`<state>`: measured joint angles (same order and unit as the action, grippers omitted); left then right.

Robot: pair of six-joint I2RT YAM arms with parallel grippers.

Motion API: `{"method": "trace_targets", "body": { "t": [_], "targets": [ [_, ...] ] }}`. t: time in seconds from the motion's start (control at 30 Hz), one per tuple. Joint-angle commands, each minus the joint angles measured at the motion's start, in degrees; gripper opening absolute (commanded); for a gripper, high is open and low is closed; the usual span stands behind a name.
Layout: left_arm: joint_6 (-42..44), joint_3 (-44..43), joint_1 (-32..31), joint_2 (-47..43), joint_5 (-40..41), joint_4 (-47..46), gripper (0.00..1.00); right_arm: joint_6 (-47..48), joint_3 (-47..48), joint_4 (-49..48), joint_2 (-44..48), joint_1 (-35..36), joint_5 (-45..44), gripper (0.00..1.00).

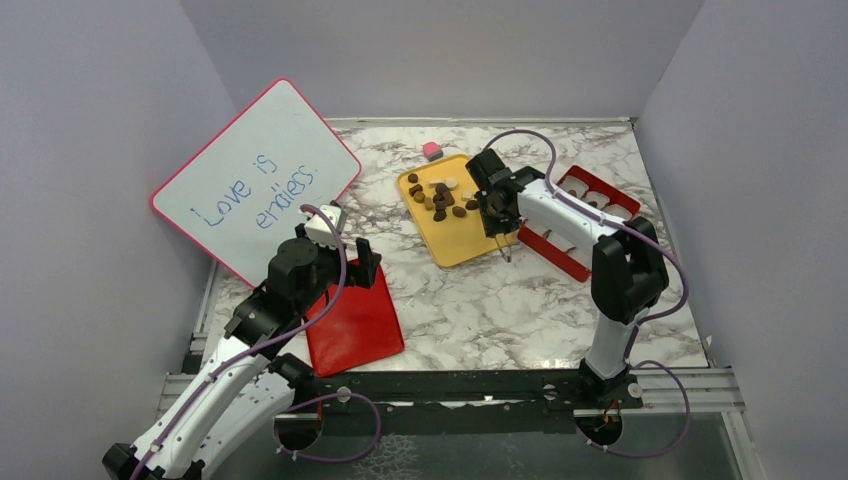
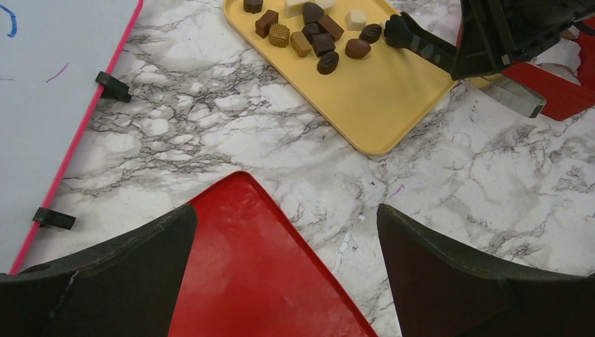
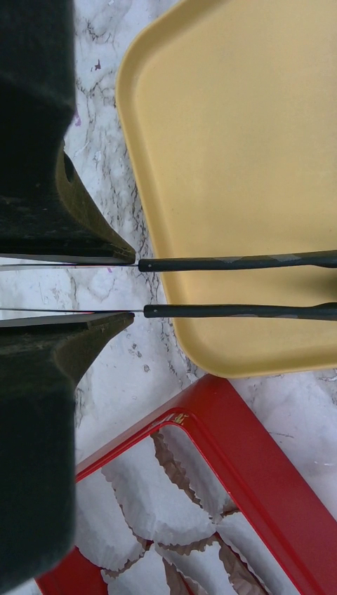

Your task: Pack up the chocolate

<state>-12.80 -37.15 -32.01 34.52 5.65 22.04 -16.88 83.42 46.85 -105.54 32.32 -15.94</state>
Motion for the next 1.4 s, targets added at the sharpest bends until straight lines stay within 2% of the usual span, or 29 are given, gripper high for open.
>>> {"method": "trace_targets", "body": {
  "t": [0.0, 0.47, 1.37],
  "targets": [
    [0.41, 0.12, -0.08, 0.30, 1.23, -0.60, 0.99, -0.22, 2.46, 1.35, -1.05, 0.48, -2.74, 0.34],
    [0.40, 0.14, -0.09, 0.20, 1.38, -0.60, 0.99, 1.46, 3.09, 0.92, -2.21, 0.49, -2.80, 0.32],
    [0.35, 0.23, -0.11, -0.58, 0.72, -0.51, 0.99, 0.04, -0.01, 3.13, 10.41, 0.53, -3.40, 0.26]
  ]
}}
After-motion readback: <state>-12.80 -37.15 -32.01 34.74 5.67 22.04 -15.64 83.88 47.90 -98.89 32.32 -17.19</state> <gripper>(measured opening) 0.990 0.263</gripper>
